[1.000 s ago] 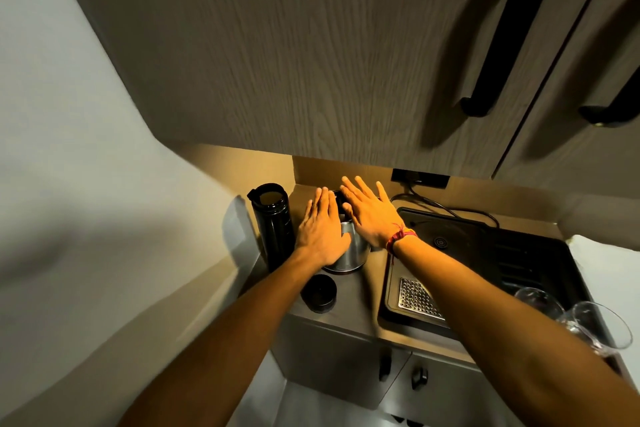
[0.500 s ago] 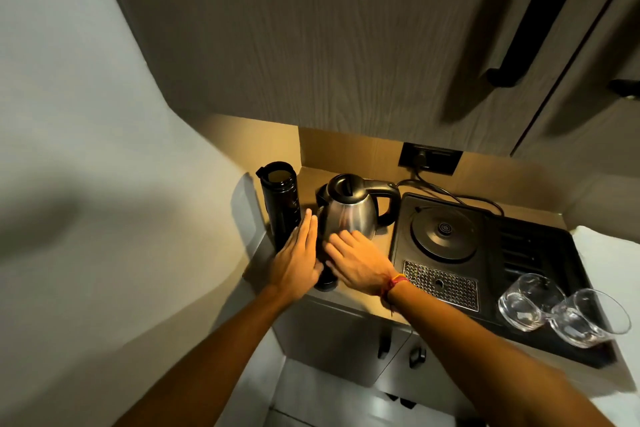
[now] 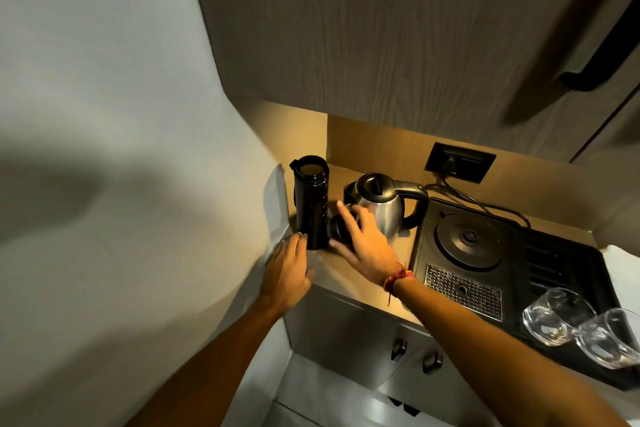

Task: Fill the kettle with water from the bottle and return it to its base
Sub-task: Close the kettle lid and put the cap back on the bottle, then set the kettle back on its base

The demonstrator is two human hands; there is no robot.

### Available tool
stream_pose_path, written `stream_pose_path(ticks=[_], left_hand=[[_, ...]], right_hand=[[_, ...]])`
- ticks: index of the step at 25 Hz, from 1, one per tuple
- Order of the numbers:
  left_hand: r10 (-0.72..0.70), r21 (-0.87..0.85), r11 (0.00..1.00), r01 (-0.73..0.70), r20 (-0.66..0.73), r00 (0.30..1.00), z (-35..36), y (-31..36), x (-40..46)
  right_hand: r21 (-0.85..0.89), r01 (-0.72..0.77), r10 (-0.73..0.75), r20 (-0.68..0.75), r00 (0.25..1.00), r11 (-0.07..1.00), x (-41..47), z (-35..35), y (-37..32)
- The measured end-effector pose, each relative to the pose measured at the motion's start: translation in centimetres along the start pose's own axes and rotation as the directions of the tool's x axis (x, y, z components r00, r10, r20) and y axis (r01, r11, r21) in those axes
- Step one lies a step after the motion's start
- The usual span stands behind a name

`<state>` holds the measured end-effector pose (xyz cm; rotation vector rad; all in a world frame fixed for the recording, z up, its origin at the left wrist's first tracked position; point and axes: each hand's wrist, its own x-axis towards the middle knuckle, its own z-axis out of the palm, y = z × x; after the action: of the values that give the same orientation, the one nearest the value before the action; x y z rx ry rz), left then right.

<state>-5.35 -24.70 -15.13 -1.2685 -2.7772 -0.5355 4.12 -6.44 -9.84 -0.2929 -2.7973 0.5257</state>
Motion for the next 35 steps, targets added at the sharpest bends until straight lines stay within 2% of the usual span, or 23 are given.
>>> stream_pose_path(ticks=[2, 5, 6, 8, 11, 15, 17, 18, 20, 21, 22, 24, 27, 29, 30, 31, 33, 35], left_hand=[[-0.073, -0.127, 0.99, 0.066, -0.048, 0.996, -1.1, -0.3, 0.8], [-0.161, -0.198, 0.97, 0.139, -0.095, 0.982, -2.6, 0.3, 2.6], [-0.184, -0.205, 0.965, 0.161, -0.096, 0.978, -3.1, 0.6, 3.2], [-0.2, -0.196, 0.964, 0.178, -0.1, 0.975, -3.7, 1.2, 4.4], [-0.203, -0.238, 0.956, 0.172, -0.113, 0.973, -4.4, 1.5, 5.1], [-0.194, -0.331, 0.932, 0.145, -0.119, 0.974, -4.6, 1.3, 5.2], [-0.216, -0.294, 0.941, 0.168, -0.14, 0.966, -4.5, 1.2, 5.0], [-0.232, -0.216, 0.958, 0.191, -0.181, 0.956, -4.4, 1.2, 4.7], [-0.164, -0.007, 0.986, 0.168, -0.266, 0.95, -3.9, 1.5, 4.0], [-0.08, 0.039, 0.995, 0.095, -0.282, 0.956, -3.5, 1.8, 3.7], [0.02, 0.033, 0.999, -0.012, -0.27, 0.963, -3.2, 2.4, 3.6], [0.179, -0.076, 0.977, -0.201, -0.227, 0.957, -3.0, 4.6, 4.3], [0.266, -0.16, 0.939, -0.304, -0.22, 0.938, -4.5, 9.2, 8.7], [0.26, -0.156, 0.948, -0.278, -0.123, 0.958, -5.8, 11.6, 12.1], [0.227, -0.138, 0.964, -0.229, -0.027, 0.973, -6.1, 12.2, 13.6], [0.171, -0.116, 0.98, -0.161, 0.087, 0.981, -6.2, 11.8, 14.6], [0.064, -0.092, 0.995, -0.036, 0.323, 0.944, -5.2, 12.3, 16.3], [-0.005, -0.026, 1.0, 0.016, 0.36, 0.933, -4.2, 11.2, 16.1]], right_hand=[[0.123, -0.038, 0.057, -0.157, 0.986, 0.992, 3.2, -3.2, -1.1], [0.124, 0.038, -0.008, -0.228, 0.974, 0.992, 8.3, -7.9, -2.9], [0.097, 0.083, -0.059, -0.223, 0.973, 0.992, 9.6, -8.8, -3.4], [-0.003, 0.144, -0.144, -0.108, 0.984, 0.99, 11.4, -9.4, -4.3], [-0.114, 0.183, -0.176, 0.065, 0.982, 0.977, 12.3, -8.4, -5.6], [-0.114, 0.188, -0.185, 0.031, 0.982, 0.976, 12.0, -7.2, -5.6], [-0.146, 0.192, -0.19, 0.027, 0.981, 0.971, 11.8, -7.2, -5.5], [-0.149, 0.191, -0.189, 0.027, 0.982, 0.97, 11.6, -7.2, -5.4], [-0.091, 0.136, -0.14, -0.037, 0.99, 0.987, 10.8, -7.2, -4.9], [-0.045, 0.074, -0.078, -0.09, 0.993, 0.996, 10.0, -7.4, -4.2], [-0.016, 0.017, -0.019, -0.147, 0.989, 1.0, 9.4, -7.4, -2.9], [-0.055, -0.132, 0.121, -0.166, 0.979, 0.99, 7.5, -7.8, 0.7], [-0.174, -0.331, 0.331, -0.034, 0.943, 0.927, 5.0, -9.4, 4.9], [-0.182, -0.392, 0.417, 0.126, 0.9, 0.902, 4.2, -11.1, 5.8], [-0.163, -0.414, 0.44, 0.182, 0.879, 0.896, 3.6, -11.8, 6.0], [-0.161, -0.386, 0.413, 0.199, 0.889, 0.908, 3.8, -12.2, 5.3], [-0.123, -0.421, 0.438, 0.218, 0.872, 0.899, 3.1, -14.6, 4.3], [-0.107, -0.451, 0.463, 0.217, 0.859, 0.886, 3.8, -16.1, 1.3]])
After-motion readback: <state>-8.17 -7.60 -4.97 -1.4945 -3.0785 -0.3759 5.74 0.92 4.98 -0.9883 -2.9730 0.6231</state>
